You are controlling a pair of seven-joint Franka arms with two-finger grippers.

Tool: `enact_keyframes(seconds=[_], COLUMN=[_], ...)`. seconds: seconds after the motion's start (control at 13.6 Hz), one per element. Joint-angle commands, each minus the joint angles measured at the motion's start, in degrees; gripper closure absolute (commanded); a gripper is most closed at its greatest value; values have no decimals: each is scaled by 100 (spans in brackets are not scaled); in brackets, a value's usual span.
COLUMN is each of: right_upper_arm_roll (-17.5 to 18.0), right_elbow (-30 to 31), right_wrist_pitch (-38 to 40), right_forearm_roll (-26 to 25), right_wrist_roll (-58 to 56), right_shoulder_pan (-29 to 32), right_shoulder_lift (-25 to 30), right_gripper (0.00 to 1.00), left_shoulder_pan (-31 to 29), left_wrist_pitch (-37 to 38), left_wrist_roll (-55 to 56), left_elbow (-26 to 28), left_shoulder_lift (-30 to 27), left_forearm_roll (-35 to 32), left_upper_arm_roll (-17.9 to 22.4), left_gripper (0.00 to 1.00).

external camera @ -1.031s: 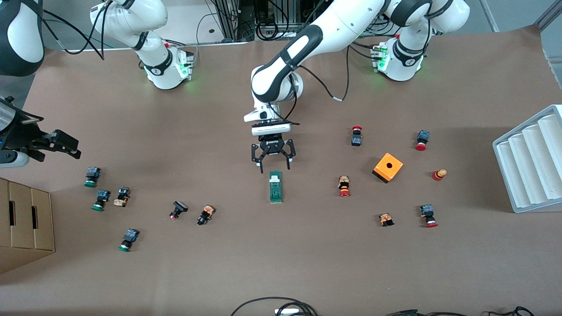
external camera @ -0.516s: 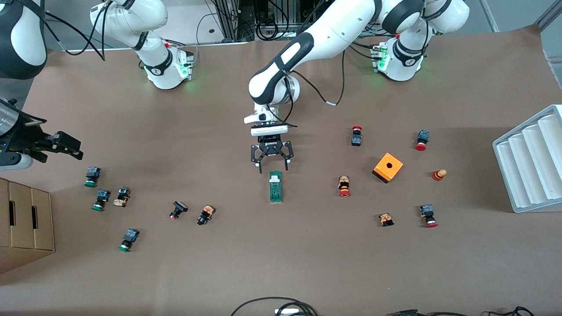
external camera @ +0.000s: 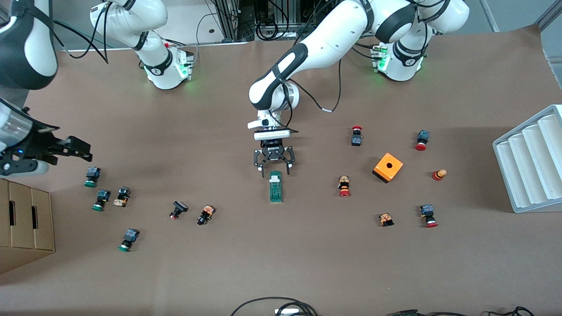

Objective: Close load switch with both arms
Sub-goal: 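Hold the switch with the left gripper while the right gripper approaches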

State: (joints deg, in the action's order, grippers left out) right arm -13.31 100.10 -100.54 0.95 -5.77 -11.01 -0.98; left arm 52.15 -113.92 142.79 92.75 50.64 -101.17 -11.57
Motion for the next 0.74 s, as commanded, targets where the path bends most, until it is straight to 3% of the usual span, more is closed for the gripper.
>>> enact_keyframes(seconds=[0.0,0.44,0.66], right_upper_arm_roll=[-32,-14,-5], right_elbow=[-70,-79,-70], right_wrist_pitch=[-9,-281,-518], right_forearm_roll=[474,1099,1135], right_wrist_roll=[15,94,461], right_shoulder_pan=[-59,-94,-366], right_shoulder_lift=[-139,-420,-561], right_gripper=[0,0,0], left_shoulder_pan=[94,384,419], left_wrist_pitch=[308,590,599], left_wrist_roll=[91,65,65], left_elbow=[-214,-547,-539], left_shoulder_lift=[174,499,508], left_forearm_roll=[-87,-96,-96], left_upper_arm_roll=[32,40,40], left_gripper=[0,0,0])
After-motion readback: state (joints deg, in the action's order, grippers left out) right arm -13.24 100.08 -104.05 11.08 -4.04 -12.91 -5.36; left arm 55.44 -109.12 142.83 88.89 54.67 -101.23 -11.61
